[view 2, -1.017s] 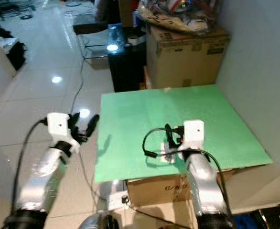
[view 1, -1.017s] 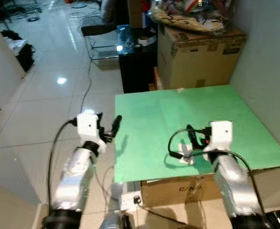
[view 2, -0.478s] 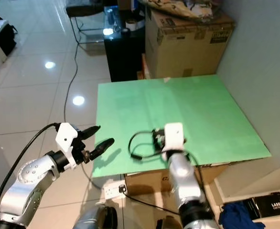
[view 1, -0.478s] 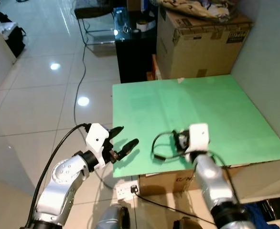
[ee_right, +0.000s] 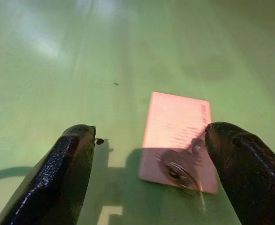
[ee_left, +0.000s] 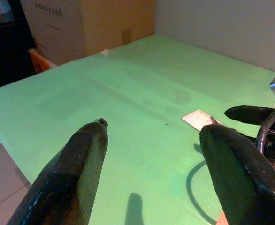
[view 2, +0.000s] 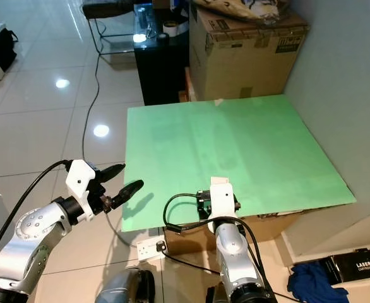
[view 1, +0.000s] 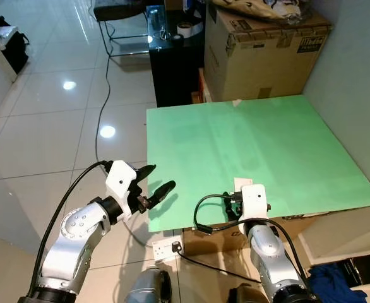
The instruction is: Hang keys on a hook
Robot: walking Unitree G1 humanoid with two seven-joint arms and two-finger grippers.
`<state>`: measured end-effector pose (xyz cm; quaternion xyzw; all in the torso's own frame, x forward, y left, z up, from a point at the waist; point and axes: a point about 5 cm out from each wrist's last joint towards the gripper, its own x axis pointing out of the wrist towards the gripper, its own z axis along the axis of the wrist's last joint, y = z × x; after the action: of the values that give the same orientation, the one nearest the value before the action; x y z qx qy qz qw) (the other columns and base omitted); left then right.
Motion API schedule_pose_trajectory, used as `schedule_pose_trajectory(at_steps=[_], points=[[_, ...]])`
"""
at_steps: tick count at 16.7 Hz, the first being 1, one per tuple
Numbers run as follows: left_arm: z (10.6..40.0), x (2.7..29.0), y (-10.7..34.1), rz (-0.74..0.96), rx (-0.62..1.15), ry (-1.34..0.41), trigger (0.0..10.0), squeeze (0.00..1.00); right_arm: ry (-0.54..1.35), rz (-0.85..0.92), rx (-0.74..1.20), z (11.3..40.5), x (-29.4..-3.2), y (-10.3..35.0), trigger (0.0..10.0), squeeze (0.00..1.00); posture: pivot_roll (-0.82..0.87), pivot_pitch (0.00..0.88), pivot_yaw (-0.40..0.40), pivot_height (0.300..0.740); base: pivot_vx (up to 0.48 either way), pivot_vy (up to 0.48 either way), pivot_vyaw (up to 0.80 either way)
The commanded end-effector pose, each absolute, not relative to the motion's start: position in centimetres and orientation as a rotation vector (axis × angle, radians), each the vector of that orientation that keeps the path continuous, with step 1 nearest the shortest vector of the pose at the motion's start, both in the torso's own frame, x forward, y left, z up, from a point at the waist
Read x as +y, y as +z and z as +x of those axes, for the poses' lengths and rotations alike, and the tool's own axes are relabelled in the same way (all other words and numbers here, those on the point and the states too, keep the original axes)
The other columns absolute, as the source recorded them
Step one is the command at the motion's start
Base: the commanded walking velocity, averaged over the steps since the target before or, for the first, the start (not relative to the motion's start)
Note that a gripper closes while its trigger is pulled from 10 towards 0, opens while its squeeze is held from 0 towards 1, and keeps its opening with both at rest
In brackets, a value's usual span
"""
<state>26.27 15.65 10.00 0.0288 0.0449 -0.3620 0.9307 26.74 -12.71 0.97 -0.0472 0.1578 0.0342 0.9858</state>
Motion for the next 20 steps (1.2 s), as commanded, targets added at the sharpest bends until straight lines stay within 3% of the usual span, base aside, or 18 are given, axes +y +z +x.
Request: schedule_pose_trajectory(at_steps=[1, 16, 17, 19, 20], points=[[26.5, 16.0, 10.1, 0.062, 0.089, -0.729, 10.0, 0.0, 0.066, -0.104, 0.316, 26.4, -12.7, 0.7, 10.0, 0.0, 0.0, 0.128, 0.057, 0.699, 0.0, 0.0, 0.0], [26.7, 15.6, 9.7, 0.056, 0.107, -0.752, 10.0, 0.0, 0.003, -0.124, 0.356, 26.0, -14.1, -0.1, 10.0, 0.0, -0.02, 0.129, 0.064, 0.699, 0.0, 0.0, 0.0], [26.7, 15.6, 9.7, 0.056, 0.107, -0.752, 10.0, 0.0, 0.002, -0.123, 0.357, 26.1, -14.1, -0.1, 9.1, 0.0, -0.01, 0.13, 0.064, 0.699, 0.0, 0.0, 0.0], [26.6, 15.6, 9.6, 0.057, 0.108, -0.753, 10.0, 0.0, -0.005, -0.123, 0.362, 26.1, -14.2, -0.2, 8.7, 0.0, -0.01, 0.131, 0.065, 0.699, 0.0, 0.0, 0.0], [26.6, 15.5, 9.6, 0.058, 0.109, -0.755, 10.0, 0.0, -0.009, -0.123, 0.366, 26.1, -14.3, -0.3, 7.1, 0.0, -0.01, 0.131, 0.066, 0.699, 0.0, 0.0, 0.0]])
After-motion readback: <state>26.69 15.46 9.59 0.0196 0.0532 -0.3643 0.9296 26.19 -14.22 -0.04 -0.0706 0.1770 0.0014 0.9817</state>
